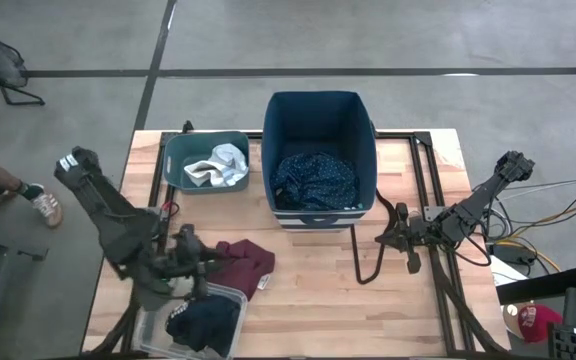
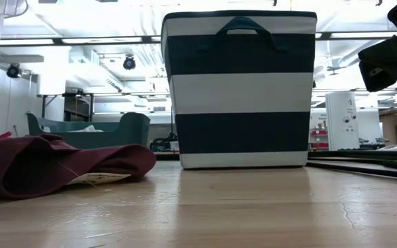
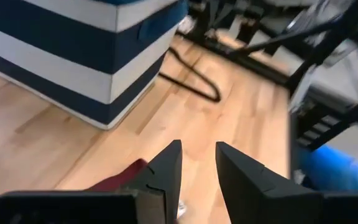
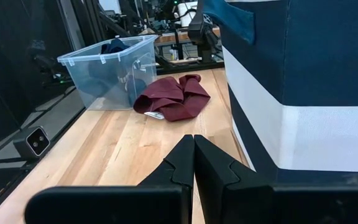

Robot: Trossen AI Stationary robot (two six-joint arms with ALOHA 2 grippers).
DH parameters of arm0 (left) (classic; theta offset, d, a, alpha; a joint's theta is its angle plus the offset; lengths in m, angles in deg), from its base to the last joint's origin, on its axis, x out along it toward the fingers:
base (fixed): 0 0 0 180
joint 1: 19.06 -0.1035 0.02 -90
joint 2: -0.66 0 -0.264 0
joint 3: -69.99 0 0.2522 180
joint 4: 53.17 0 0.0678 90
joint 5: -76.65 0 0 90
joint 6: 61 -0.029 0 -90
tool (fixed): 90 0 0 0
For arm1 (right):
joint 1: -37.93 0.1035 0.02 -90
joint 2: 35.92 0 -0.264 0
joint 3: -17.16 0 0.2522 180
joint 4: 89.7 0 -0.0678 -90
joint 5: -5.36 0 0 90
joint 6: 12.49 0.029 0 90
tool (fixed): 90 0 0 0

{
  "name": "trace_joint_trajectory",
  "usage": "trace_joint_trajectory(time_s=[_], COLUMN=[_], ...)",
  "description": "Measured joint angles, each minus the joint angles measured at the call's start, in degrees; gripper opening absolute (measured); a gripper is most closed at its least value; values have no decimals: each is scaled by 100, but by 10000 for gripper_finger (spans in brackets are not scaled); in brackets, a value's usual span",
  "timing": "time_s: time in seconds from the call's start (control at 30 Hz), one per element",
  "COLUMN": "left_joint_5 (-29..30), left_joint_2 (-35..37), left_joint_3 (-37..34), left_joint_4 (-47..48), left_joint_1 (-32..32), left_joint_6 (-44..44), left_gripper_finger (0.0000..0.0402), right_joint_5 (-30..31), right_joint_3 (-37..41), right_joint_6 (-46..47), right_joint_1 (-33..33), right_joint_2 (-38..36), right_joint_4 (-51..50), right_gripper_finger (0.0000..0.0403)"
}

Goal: Pick & Place Cloths
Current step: Put the dark red underwear into the transparent bin

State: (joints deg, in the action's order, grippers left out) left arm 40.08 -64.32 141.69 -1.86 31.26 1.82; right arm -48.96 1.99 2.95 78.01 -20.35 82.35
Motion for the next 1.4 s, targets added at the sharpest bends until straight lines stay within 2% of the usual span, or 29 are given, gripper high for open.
trace_joint_trajectory(time_s=[0.17, 0.33, 0.47, 0.57, 0.87, 1.07, 1.23, 1.4], left_joint_5=[-844, -1547, -2371, -2943, -4167, -4271, -4710, -4850], left_joint_2=[-424, -974, -1447, -1770, -2428, -2755, -2983, -3106], left_joint_3=[6, 6, 6, 12, -1, -6, -45, -226], left_joint_4=[13, 11, 2, 2, 82, 99, 83, 30], left_joint_1=[-596, -1212, -1672, -2004, -2665, -2845, -2865, -2877], left_joint_6=[-238, -281, -297, -303, -220, -235, -577, -591], left_gripper_finger=[117, 173, 220, 239, 242, 242, 241, 236], right_joint_5=[0, 0, 0, 0, 0, 0, 0, 0], right_joint_3=[0, 0, 0, 0, 0, 0, 0, 0], right_joint_6=[0, -1, -1, 1, -1, 0, -1, -1], right_joint_1=[0, 2, 2, 2, 2, 2, 0, -2], right_joint_2=[-1, -1, -1, 0, -2, -2, -2, 0], right_joint_4=[1, 1, 0, 1, 1, 1, 0, -1], right_gripper_finger=[8, 8, 8, 8, 8, 8, 8, 8])
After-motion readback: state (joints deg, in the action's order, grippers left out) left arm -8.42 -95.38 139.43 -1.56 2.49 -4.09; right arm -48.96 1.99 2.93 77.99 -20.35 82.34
